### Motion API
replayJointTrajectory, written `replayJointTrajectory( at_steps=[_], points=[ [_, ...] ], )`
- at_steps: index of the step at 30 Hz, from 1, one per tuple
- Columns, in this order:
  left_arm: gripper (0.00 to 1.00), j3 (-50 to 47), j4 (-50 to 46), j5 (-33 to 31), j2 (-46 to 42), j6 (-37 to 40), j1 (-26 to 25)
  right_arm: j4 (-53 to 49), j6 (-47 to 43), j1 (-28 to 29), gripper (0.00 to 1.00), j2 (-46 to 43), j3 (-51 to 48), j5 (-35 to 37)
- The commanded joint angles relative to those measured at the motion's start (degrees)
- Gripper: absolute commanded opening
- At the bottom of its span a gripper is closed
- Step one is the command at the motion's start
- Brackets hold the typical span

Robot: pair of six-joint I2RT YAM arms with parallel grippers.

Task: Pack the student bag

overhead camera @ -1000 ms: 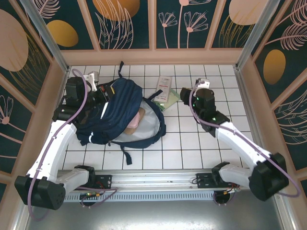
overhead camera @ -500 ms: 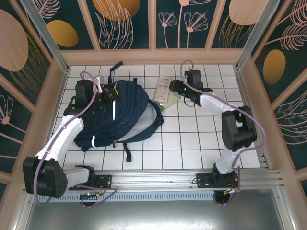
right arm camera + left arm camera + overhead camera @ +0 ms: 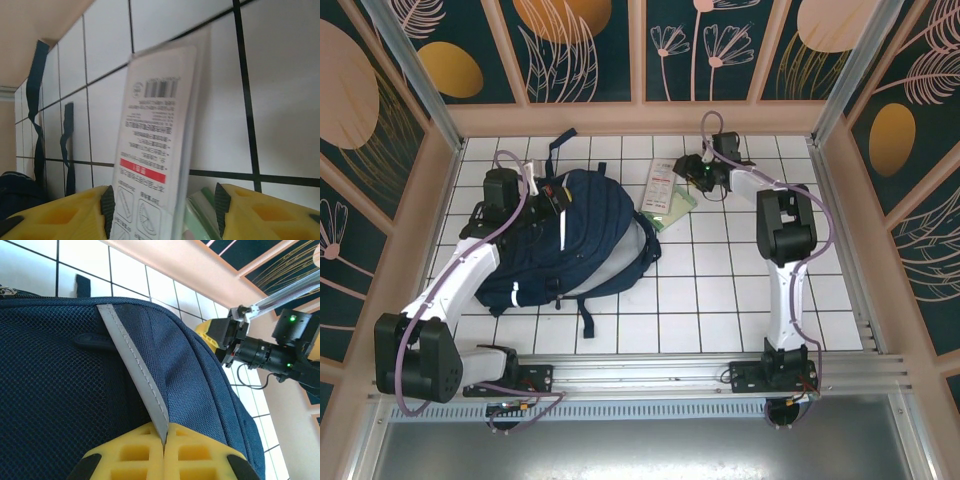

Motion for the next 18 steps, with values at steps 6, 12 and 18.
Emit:
replayJointTrajectory(
  at_steps=[6, 12, 18],
  points=[
    [0.00, 0.8, 4.2, 0.4, 0.9, -0.6, 0.6, -2.4, 1.3, 0.3, 0.53, 4.5, 5.6, -4.9],
    [0.00, 1.0, 4.3, 0.8, 1.0, -0.8, 0.6, -5.4, 0.4, 0.5, 0.52, 7.9, 9.6, -4.3],
    [0.00, 1.2, 4.4, 1.0, 1.0, -0.9, 0.6, -6.8, 0.0, 1.2, 0.50, 10.5, 13.2, -4.9]
  ],
)
